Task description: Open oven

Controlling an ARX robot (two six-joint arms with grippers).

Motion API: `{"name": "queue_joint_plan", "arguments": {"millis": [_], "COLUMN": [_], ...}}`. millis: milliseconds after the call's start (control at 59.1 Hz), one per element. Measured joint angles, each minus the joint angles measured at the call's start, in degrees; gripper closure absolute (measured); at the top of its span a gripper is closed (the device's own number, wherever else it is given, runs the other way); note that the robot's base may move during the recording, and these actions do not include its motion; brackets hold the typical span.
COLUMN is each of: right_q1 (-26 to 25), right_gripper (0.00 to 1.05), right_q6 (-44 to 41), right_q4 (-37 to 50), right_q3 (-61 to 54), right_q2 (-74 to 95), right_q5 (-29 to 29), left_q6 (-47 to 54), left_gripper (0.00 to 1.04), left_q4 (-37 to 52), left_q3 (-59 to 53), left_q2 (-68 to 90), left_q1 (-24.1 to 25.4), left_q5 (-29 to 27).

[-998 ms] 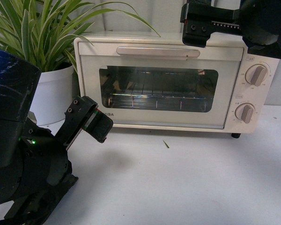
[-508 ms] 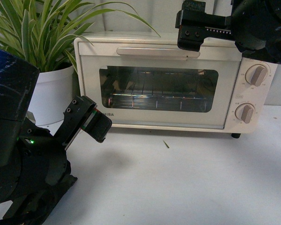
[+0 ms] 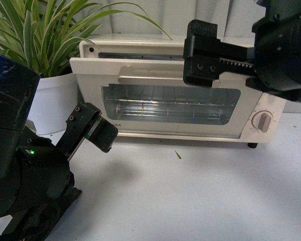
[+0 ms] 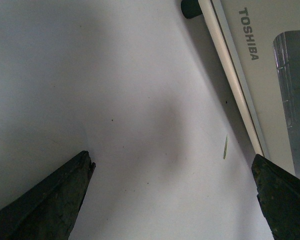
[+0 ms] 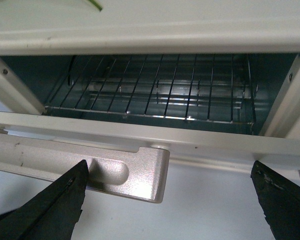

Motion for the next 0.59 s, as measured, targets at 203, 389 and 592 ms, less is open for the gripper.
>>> {"name": "queue_joint_plan", "arguments": {"millis": [203,389,592], "right_q1": [0.6,1.1,0.9], "right_gripper": [0.09,0.09,0.09], "right_q6": [0.5,0.9,4.9], "right_q4": [3.3,3.5,1.3], "right_q3": [-7.0,-12.6,-15.7], "right_q2": [-2.4,-5.6,-14.8], "right_q5": [-1.9,-3.1,-5.7], "left_q6": [0.0,-0.3,0.2], "left_gripper": [0.07,0.07,0.07], "left_q4": [0.0,0.0,-0.6], "left_q3": [0.0,-0.1,-0.2], "left_q2": [0.0,-0.1,-0.5], "left_q1": [0.0,0.0,0.0], "left_q5": [0.0,0.0,-1.2]}}
